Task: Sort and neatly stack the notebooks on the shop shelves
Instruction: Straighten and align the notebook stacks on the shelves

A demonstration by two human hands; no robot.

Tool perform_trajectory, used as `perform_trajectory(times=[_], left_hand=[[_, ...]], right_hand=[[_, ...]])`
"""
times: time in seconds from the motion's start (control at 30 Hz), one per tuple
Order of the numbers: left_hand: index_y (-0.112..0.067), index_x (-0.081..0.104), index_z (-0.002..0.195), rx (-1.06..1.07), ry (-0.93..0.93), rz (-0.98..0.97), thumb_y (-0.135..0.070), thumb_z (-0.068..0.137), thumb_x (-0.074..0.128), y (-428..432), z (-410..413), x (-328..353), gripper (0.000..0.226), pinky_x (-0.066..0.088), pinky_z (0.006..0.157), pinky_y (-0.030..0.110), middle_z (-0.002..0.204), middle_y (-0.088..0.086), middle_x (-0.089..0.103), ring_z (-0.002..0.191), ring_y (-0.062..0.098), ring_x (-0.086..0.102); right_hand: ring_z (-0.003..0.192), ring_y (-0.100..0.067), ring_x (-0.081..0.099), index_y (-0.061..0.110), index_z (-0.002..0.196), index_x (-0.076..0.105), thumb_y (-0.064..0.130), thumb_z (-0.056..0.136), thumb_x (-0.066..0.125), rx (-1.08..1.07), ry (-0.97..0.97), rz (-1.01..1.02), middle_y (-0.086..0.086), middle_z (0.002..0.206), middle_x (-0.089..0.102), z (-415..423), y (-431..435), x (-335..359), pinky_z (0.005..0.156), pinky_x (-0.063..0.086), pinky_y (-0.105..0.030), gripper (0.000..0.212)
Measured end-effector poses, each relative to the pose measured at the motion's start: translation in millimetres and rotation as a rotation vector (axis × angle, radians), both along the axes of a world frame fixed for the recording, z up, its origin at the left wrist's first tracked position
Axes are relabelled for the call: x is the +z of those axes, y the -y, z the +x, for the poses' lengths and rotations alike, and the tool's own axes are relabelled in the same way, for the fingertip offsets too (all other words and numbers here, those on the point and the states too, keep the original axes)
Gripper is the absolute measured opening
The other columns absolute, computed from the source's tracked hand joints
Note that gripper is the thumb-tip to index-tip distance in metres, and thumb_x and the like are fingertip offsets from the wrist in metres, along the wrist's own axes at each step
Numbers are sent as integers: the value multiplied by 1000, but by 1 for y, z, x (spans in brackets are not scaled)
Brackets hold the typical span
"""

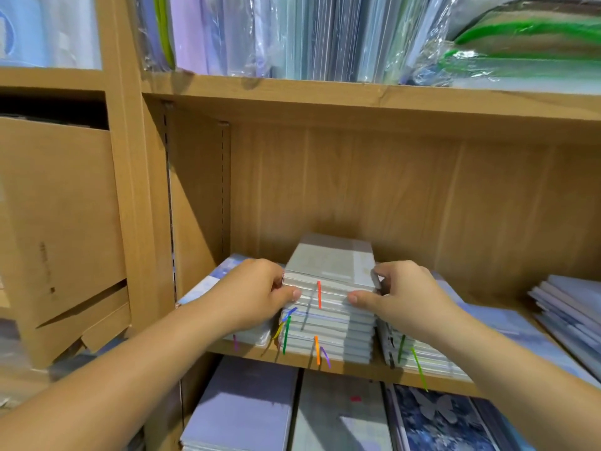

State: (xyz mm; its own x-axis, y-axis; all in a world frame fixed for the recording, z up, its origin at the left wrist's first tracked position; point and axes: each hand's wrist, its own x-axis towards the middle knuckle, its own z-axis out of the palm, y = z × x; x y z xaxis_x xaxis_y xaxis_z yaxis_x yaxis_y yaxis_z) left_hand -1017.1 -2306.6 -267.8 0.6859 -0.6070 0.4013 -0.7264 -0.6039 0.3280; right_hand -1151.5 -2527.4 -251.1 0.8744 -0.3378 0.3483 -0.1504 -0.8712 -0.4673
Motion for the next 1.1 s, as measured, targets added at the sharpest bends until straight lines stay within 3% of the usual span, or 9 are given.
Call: perform_trajectory(times=[0.07, 0.13, 0.27, 0.4, 0.53, 0.73, 0.8, 0.9, 1.1], left_hand=[[-20, 52, 64, -9, 48, 53, -59, 96, 58, 0, -2, 2, 50, 34, 50, 28, 56, -4, 51, 53, 9, 47], [-23, 48, 64, -9, 74, 79, -62, 98, 50, 2, -2, 3, 51, 35, 54, 33, 61, -6, 49, 57, 10, 47], [-26, 45, 67, 70, 133, 162, -61, 100, 44, 2, -11, 8, 48, 32, 54, 33, 70, -6, 48, 64, 10, 47], [-28, 55, 82, 196, 432, 177, -63, 95, 44, 5, -38, 21, 39, 50, 63, 35, 81, -9, 53, 80, 15, 56], [-30, 53, 72, -32, 484, 17, -59, 91, 49, 57, -86, 34, 35, 49, 59, 34, 71, -12, 50, 69, 12, 54], [-33, 64, 89, -472, 111, -35, -54, 91, 62, 211, -162, 14, 21, 43, 68, 19, 83, -16, 59, 77, 0, 54], [-22, 70, 96, -528, 8, -32, -46, 93, 65, 266, -182, 5, 24, 51, 75, 31, 89, -9, 67, 79, 5, 59], [-7, 70, 91, -587, -183, 8, -31, 98, 62, 338, -202, 1, 26, 52, 72, 39, 81, 8, 70, 70, 19, 62], [7, 66, 84, -487, -735, -185, -19, 105, 53, 427, -216, -16, 36, 53, 60, 37, 74, 23, 67, 65, 26, 57]], right_hand=[[60, -16, 49, 17, 96, 64, 61, 78, 79, 17, -4, -1, 1, 70, 53, 1, 4, 1, 49, 35, -22, 50], [68, -12, 60, 20, 141, 55, 60, 80, 78, 38, -27, -26, -1, 90, 64, -1, 5, 2, 47, 40, -13, 76], [92, -22, 66, 7, 125, 64, 59, 84, 75, 39, -34, -111, -7, 100, 71, 1, 5, 3, 74, 55, -34, 67], [86, -7, 66, 14, 124, 68, 62, 82, 75, 41, -36, -53, 8, 84, 73, -19, 24, 20, 74, 54, -28, 64], [78, -9, 69, 16, 106, 75, 56, 88, 72, -28, -24, -111, -3, 83, 76, -64, 74, 32, 76, 60, -34, 44], [55, -2, 55, 27, 60, 61, 46, 91, 72, -260, 35, -133, 15, 52, 57, -178, 193, 13, 48, 36, -17, 38], [78, -1, 62, 28, 84, 76, 36, 94, 71, -379, 87, -203, 17, 76, 67, -220, 235, 7, 64, 43, -17, 14], [113, -19, 61, 22, 128, 70, 30, 96, 66, -516, 10, -238, 5, 117, 63, -264, 289, -4, 86, 43, -26, 34], [130, -18, 48, 31, 149, 50, 45, 96, 64, -433, -142, -288, 6, 137, 55, -279, 334, -38, 104, 45, -36, 56]])
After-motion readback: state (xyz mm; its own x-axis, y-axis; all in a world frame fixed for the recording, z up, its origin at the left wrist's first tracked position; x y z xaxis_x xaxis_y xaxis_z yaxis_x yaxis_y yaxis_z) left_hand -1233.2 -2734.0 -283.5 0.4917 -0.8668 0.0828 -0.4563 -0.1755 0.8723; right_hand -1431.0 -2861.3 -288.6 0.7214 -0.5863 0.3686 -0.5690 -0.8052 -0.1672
